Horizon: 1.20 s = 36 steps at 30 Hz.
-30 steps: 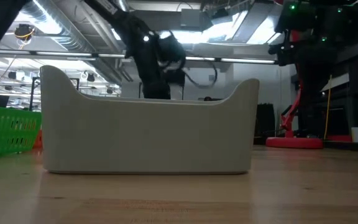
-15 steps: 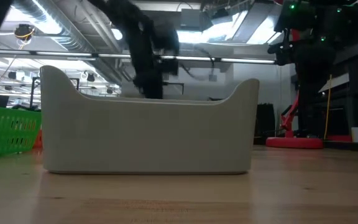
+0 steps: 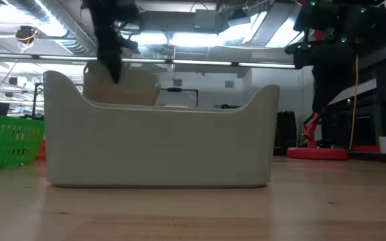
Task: Stack baskets by color
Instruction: Stack the middle gray bin on top of the top gray bin
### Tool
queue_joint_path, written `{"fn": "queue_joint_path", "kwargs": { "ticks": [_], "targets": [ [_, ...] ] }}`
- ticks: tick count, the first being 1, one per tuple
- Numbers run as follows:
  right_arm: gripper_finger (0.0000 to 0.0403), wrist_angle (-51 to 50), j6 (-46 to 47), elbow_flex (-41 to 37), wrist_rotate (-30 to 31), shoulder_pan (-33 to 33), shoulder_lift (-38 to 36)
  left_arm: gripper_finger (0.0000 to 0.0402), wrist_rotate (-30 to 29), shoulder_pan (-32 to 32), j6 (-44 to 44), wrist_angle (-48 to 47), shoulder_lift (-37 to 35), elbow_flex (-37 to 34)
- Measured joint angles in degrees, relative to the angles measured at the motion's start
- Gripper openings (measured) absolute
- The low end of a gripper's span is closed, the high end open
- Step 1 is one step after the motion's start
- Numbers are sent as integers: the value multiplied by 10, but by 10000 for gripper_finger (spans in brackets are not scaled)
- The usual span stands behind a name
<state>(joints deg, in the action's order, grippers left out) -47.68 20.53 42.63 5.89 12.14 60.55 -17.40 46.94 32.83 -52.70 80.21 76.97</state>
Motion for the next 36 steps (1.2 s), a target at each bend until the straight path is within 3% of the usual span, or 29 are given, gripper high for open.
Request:
{"fn": "queue_joint_path", "kwargs": {
  "ticks": [5,16,25,31,36],
  "targets": [
    [100,17,0,0,0,0,0,0,12,42,46,47,45,-1],
    [100,21,-16,0,1,0,0,0,50,45,143,103,127,0],
    [100,21,-15,0,0,0,0,0,71,46,194,148,129,0],
    [100,21,-15,0,1,0,0,0,123,52,203,151,133,0],
    [100,21,-15,0,0,0,0,5,109,44,199,166,134,0]
  ]
}}
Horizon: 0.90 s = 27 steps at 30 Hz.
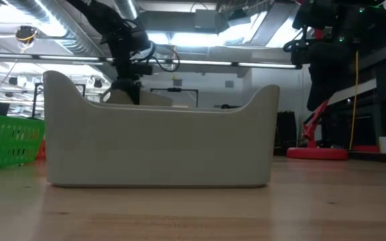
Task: Stack baskets by color
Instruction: Stack the middle gray bin on top of the top gray bin, then stack the gray bin on top of the top gray bin
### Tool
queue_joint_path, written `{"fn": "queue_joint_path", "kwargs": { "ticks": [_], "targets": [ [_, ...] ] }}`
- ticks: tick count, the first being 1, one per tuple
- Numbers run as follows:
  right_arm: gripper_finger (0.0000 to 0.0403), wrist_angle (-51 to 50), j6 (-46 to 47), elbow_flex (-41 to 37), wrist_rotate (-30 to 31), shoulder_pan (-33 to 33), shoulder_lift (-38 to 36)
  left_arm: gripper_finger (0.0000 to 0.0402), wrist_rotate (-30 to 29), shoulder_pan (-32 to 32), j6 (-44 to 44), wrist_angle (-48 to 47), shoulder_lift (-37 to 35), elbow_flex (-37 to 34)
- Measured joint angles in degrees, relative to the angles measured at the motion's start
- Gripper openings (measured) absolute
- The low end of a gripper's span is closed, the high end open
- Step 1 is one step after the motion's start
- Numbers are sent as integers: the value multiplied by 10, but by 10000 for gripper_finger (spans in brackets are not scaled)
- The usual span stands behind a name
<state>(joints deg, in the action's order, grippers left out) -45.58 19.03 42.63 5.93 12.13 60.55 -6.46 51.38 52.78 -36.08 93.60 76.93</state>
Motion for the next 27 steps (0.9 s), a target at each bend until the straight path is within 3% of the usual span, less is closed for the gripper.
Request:
{"fn": "queue_joint_path", "kwargs": {
  "ticks": [11,17,22,27],
  "targets": [
    [100,0,-1,0,0,0,0,56,-25,-17,-2,-2,-2,0],
    [100,0,-1,0,0,0,0,65,-45,-42,-1,-2,-46,0],
    [100,0,-2,0,0,0,0,59,-139,-65,-16,63,-62,1],
    [100,0,-2,0,0,0,0,52,-159,-72,-30,149,-15,-17]
  ]
}}
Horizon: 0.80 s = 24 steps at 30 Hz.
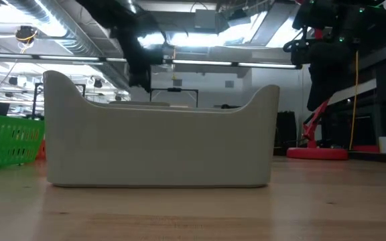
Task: Stack baskets by color
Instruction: Stack the gray bin on top of the top gray bin
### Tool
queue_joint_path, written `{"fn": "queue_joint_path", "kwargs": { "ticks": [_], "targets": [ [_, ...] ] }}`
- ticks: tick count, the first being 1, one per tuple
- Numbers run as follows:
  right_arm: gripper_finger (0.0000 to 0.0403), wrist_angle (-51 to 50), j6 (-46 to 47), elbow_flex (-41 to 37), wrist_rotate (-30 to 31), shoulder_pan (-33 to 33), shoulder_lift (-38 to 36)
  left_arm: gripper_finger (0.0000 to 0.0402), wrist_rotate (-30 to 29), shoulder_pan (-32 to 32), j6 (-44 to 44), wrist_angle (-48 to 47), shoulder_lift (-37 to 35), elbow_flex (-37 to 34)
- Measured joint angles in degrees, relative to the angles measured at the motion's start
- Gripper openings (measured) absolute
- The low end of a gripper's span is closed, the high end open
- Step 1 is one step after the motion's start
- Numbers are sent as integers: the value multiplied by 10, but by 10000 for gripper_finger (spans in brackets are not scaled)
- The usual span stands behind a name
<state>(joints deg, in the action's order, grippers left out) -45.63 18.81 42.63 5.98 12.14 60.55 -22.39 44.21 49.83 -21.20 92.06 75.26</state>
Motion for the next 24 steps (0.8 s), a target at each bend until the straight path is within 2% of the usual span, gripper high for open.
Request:
{"fn": "queue_joint_path", "kwargs": {
  "ticks": [6,10,13,18,24],
  "targets": [
    [100,0,-11,0,0,0,0,50,-58,2,-1,22,89,-7],
    [100,0,-26,0,0,0,0,50,-86,0,7,51,115,-6],
    [100,0,-26,0,0,0,0,50,-59,-4,16,56,119,-9],
    [100,0,-27,0,0,0,0,50,-53,-3,16,63,117,-6],
    [100,0,-28,0,0,0,0,50,-114,-33,3,31,65,3]
  ]
}}
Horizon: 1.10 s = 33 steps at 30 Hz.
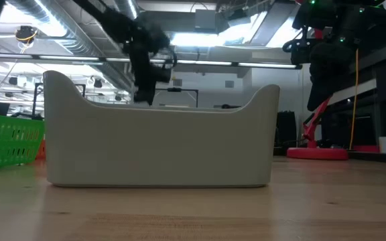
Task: Stack baskets by color
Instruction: Stack the gray bin on top of the top gray bin
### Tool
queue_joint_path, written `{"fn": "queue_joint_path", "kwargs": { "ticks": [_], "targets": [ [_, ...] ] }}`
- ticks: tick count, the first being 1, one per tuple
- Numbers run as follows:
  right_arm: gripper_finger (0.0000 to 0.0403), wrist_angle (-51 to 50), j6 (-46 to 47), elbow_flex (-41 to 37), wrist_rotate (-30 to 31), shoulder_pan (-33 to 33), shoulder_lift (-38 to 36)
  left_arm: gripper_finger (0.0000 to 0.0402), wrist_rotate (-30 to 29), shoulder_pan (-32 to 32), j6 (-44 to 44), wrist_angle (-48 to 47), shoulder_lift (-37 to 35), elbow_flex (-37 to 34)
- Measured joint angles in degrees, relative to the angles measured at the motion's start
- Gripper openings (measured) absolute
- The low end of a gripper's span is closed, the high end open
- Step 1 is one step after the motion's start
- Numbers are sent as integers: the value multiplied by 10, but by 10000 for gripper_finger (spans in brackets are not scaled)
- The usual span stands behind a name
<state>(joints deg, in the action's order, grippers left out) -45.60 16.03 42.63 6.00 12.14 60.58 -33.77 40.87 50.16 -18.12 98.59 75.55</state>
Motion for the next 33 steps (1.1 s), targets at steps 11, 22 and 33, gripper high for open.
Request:
{"fn": "queue_joint_path", "kwargs": {
  "ticks": [11,22,33],
  "targets": [
    [100,14,2,0,0,0,0,50,329,-149,-461,-274,-173,8],
    [100,20,2,0,0,0,0,53,332,-359,-589,-254,-121,7],
    [100,6,0,0,0,0,0,98,329,-475,-674,-221,18,7]
  ]
}}
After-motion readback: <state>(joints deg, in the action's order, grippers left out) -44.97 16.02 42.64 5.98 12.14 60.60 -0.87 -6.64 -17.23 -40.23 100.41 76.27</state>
